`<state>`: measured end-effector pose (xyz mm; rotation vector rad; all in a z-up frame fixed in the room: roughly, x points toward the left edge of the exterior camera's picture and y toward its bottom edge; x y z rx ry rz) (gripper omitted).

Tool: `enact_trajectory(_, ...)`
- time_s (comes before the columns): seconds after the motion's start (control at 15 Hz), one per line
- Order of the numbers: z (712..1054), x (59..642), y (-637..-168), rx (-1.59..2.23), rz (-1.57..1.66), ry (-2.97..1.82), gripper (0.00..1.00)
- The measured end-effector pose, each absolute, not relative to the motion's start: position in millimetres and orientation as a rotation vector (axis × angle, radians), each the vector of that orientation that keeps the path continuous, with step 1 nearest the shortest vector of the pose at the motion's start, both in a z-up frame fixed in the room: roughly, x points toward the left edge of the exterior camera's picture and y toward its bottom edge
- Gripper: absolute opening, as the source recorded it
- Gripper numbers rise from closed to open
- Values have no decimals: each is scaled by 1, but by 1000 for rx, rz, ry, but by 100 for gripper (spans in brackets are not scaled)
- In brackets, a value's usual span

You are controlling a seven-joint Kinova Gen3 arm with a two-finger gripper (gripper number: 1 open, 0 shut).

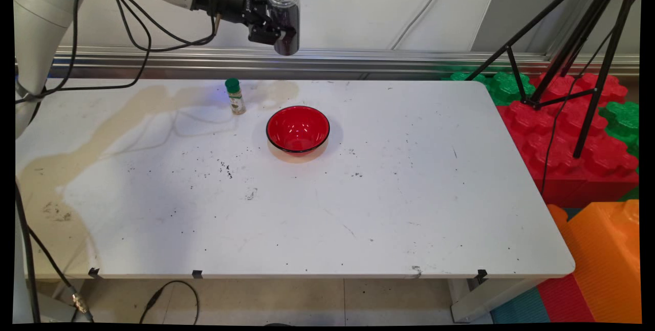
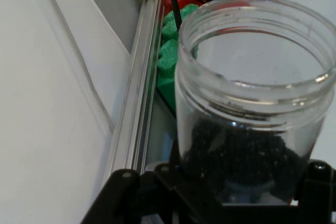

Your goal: Pour the black seasoning powder in the red bowl

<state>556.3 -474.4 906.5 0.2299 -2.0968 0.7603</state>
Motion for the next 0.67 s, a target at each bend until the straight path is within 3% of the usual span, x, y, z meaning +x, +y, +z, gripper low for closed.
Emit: enact_trajectory(0.67, 889, 543, -478, 31, 886, -2163, 0)
